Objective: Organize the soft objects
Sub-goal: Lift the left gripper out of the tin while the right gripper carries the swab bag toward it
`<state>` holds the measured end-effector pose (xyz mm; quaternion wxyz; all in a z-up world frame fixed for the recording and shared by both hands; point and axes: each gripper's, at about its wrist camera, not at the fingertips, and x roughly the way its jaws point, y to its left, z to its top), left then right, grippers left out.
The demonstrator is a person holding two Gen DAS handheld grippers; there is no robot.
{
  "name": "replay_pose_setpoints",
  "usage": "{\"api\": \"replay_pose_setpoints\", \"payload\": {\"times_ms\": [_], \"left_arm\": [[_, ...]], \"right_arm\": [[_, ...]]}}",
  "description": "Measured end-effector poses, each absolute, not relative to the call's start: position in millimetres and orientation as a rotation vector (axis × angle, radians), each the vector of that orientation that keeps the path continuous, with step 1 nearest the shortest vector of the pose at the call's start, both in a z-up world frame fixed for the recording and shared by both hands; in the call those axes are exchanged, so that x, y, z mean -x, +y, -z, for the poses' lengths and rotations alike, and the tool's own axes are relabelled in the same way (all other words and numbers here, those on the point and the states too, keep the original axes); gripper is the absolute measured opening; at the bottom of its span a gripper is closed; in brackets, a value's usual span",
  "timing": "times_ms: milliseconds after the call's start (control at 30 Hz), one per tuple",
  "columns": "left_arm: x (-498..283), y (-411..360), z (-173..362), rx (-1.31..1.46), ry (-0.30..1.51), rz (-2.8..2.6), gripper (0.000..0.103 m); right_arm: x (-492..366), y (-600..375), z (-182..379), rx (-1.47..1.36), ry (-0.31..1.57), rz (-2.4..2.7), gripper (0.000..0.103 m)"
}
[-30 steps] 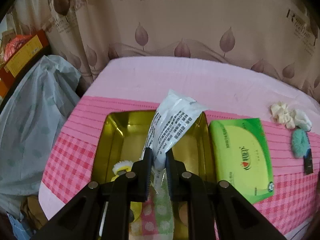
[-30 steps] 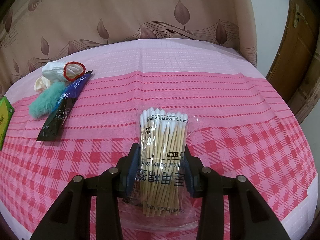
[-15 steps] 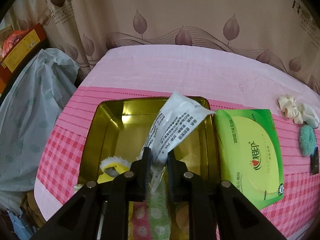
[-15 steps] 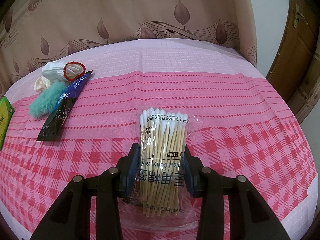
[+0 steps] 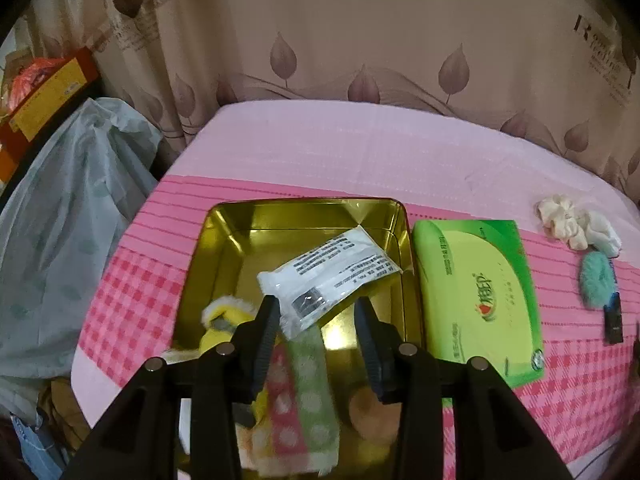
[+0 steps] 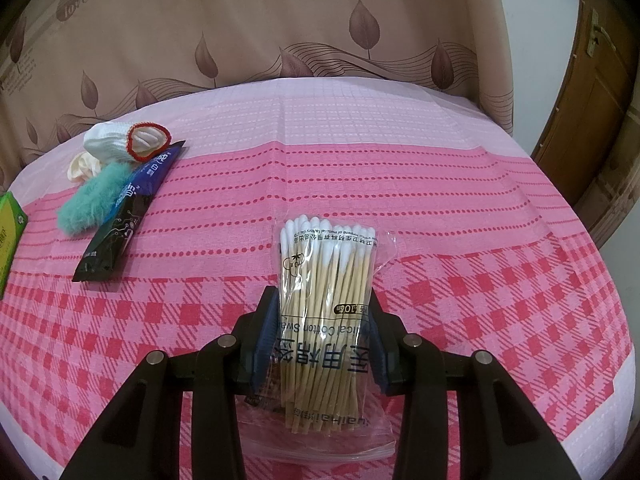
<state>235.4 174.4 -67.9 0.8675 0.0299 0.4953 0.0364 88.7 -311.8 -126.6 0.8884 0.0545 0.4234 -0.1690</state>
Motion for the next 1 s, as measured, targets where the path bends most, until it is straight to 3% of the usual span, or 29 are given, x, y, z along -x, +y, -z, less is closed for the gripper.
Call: {"api": "replay_pose_setpoints", "payload": {"times_ms": [533, 700, 1000], "left_arm": [[-143, 235, 47, -0.055, 0.902, -0.174, 0.040], [-133, 264, 61, 0.003, 0.901, -0.260, 0.040], [-128, 303, 66, 0.112, 0.894, -0.360, 0.040]], "right_arm": [[-88, -311, 126, -0.105, 0.881, 0.347, 0.038], [-88, -312, 124, -0.084, 0.878, 0.329, 0.029], [-87, -299, 115, -0.040, 0.861, 0.295, 0.026]]}}
